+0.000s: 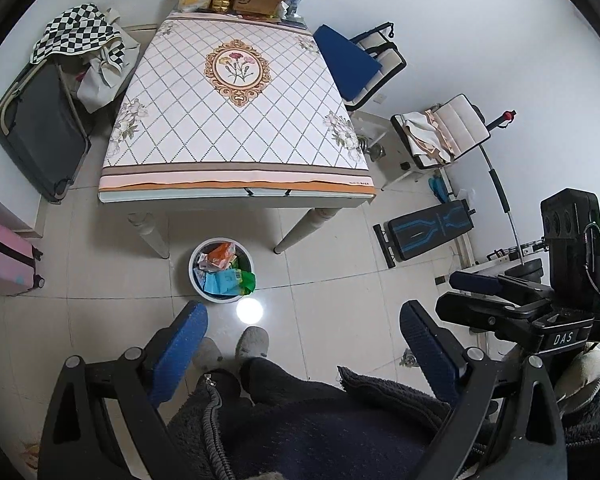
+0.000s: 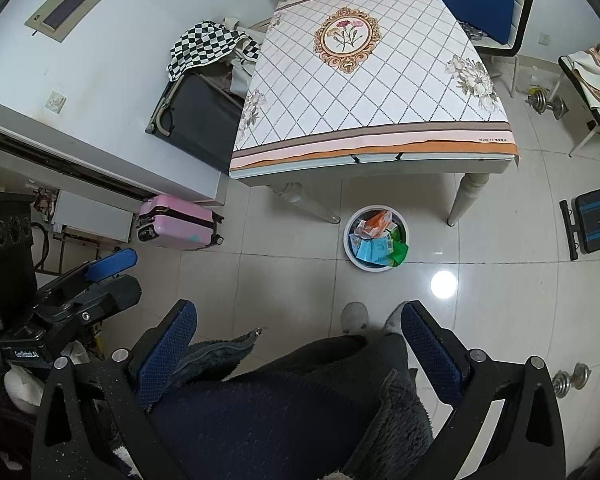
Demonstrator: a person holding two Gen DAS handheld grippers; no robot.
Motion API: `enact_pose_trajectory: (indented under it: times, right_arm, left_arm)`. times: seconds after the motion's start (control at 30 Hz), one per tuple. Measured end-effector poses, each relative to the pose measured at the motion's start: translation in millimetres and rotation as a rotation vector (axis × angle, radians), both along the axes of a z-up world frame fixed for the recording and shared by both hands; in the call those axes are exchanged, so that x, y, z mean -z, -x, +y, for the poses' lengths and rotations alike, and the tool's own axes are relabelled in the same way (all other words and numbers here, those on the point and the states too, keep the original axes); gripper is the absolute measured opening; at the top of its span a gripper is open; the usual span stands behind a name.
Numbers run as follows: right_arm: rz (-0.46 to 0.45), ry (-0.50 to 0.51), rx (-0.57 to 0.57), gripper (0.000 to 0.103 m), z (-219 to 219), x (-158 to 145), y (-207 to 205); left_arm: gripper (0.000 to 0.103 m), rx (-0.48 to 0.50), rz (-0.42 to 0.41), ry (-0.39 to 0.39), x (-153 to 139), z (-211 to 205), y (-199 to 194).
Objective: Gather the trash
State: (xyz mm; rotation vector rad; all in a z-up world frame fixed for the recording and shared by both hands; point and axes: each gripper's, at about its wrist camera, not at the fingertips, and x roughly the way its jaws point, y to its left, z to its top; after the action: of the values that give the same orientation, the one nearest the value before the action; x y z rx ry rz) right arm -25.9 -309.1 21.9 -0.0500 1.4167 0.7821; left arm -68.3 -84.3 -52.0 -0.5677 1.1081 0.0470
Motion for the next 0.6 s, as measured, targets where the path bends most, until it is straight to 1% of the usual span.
enact_pose_trajectory:
  times: [0.6]
  right_arm:
    - [0.005,-0.009,0.008,0.103,-8.5,-4.2,-2.3]
  left_arm:
    - [0.099,0.001,-0.008,0.005,-1.4,-6.3,-4.2]
